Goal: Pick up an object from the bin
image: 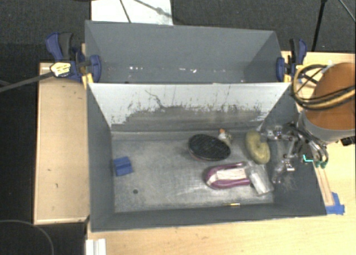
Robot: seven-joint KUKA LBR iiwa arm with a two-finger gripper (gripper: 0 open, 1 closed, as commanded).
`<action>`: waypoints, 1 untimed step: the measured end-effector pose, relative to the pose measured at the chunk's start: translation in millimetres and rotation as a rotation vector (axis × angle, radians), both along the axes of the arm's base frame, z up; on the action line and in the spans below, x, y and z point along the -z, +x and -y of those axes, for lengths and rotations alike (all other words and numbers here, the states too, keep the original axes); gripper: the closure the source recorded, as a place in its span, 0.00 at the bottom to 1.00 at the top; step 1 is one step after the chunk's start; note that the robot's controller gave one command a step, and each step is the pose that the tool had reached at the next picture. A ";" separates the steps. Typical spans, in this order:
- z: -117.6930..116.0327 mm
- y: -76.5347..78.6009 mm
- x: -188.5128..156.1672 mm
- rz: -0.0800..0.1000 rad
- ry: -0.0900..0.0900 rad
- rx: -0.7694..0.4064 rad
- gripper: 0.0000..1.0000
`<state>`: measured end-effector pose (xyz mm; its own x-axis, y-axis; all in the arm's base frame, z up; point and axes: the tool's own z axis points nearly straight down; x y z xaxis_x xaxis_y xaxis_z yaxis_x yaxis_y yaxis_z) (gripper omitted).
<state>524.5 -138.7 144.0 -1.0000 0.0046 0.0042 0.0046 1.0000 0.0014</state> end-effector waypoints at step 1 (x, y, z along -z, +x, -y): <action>-75.6 -31.8 74.0 0.008 0.000 -0.140 0.00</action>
Offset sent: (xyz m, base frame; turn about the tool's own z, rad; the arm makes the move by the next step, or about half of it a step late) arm -0.0328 0.0729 -0.0740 -0.1332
